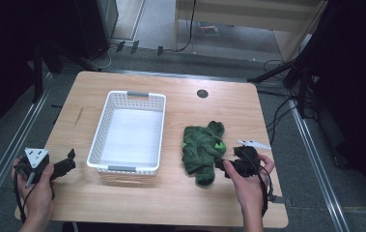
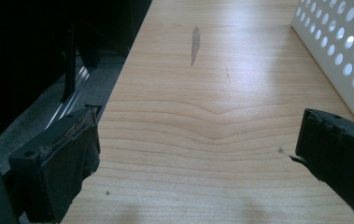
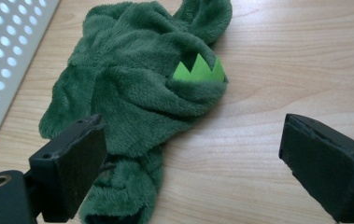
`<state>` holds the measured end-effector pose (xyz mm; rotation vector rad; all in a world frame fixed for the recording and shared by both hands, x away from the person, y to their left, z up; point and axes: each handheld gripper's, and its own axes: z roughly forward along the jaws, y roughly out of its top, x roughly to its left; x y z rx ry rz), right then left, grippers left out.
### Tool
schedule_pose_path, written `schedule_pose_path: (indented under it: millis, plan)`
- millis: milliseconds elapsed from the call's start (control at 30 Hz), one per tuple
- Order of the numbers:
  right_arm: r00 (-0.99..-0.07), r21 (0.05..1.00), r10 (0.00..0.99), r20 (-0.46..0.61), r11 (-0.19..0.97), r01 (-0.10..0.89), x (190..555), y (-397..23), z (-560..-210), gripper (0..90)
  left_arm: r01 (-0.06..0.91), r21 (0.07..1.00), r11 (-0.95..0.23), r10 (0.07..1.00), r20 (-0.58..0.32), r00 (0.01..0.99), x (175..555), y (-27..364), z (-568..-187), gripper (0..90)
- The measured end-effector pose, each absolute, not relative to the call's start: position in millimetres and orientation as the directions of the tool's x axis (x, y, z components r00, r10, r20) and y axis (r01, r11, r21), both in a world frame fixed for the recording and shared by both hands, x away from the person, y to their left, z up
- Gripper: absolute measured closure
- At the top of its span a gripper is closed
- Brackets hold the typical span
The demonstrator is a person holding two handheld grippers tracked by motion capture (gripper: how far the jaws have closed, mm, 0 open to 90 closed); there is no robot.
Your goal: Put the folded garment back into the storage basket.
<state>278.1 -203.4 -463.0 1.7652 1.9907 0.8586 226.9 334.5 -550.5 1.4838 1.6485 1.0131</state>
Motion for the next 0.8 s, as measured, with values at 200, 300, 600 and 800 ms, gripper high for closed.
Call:
schedule_pose_path:
  millis: [200, 300, 600, 800]
  plan:
    - [-0.151, 0.612, 0.981, 0.125, 0.044, 0.79, 287.9, -187.8, -457.2, 6.9, 0.466, 0.883, 0.048, 0.997, -0.011, -0.081, 231.7, 336.6, -550.3, 0.7]
    - [-0.154, 0.598, 0.982, 0.113, 0.056, 0.799, 292.4, -180.3, -457.1, 7.0, 0.47, 0.882, 0.017, 0.996, 0.025, -0.082, 232.0, 333.6, -550.4, 0.7]
    - [-0.191, 0.552, 0.979, 0.067, 0.123, 0.825, 300.8, -159.3, -448.6, 6.7, 0.48, 0.873, 0.084, 0.995, -0.046, -0.091, 225.3, 344.0, -551.0, 0.7]
    - [-0.208, 0.535, 0.976, 0.067, 0.141, 0.833, 311.2, -145.1, -443.1, 6.7, 0.475, 0.873, 0.106, 0.993, -0.072, -0.089, 222.1, 348.3, -551.1, 0.7]
